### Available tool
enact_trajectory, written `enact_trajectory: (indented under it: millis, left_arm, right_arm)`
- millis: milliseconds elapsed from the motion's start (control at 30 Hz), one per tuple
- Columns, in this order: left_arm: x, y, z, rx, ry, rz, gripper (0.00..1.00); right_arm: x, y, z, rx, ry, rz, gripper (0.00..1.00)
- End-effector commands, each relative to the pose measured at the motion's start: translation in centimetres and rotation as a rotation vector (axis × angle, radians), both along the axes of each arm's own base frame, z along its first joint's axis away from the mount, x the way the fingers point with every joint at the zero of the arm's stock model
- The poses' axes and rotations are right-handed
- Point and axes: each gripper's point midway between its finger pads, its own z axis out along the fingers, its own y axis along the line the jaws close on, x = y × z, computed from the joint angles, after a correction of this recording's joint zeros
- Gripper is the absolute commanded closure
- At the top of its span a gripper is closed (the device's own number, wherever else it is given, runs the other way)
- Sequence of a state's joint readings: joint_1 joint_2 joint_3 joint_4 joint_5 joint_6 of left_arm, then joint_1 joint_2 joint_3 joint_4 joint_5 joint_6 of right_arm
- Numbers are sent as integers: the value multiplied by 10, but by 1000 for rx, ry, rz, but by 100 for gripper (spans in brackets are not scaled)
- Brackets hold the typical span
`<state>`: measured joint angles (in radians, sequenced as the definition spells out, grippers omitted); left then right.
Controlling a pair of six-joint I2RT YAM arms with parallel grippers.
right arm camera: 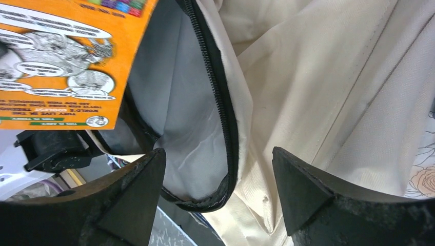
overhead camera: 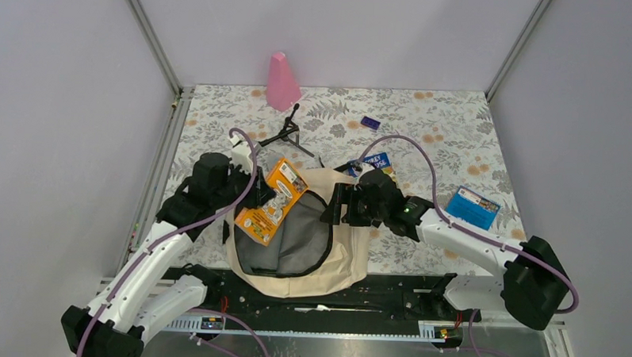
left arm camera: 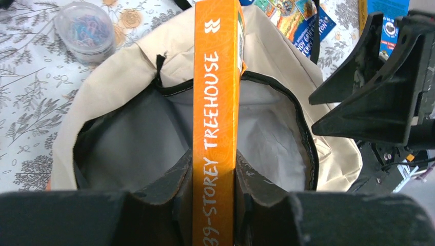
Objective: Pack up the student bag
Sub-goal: Place the book in the student bag.
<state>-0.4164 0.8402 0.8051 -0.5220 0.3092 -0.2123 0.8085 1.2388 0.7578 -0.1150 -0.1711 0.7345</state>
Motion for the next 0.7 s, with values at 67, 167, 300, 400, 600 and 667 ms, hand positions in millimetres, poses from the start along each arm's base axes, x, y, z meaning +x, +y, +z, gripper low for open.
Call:
enact_trajectory:
  millis: [67, 167, 300, 400, 600, 667]
  left_arm:
    - [18, 6, 45, -97, -184, 73, 100]
    - [19, 5, 53, -137, -194, 88, 100]
    - [15, -5, 57, -232, -166, 83, 100]
    - [10, -8, 54, -298, -138, 93, 100]
    - [8, 4, 27, -306, -67, 203, 100]
    - [8, 8, 16, -298, -38, 238, 100]
  right_arm:
    - [11, 19, -5, 7, -11, -3, 24]
    - [11, 28, -7, 14, 3, 25, 31]
    - [14, 28, -5, -43, -8, 61, 38]
    - [19, 25, 16, -55, -68, 72, 72]
    - [31, 9, 48, -104, -181, 25, 97]
    - [32, 8, 51, -100, -188, 21, 100]
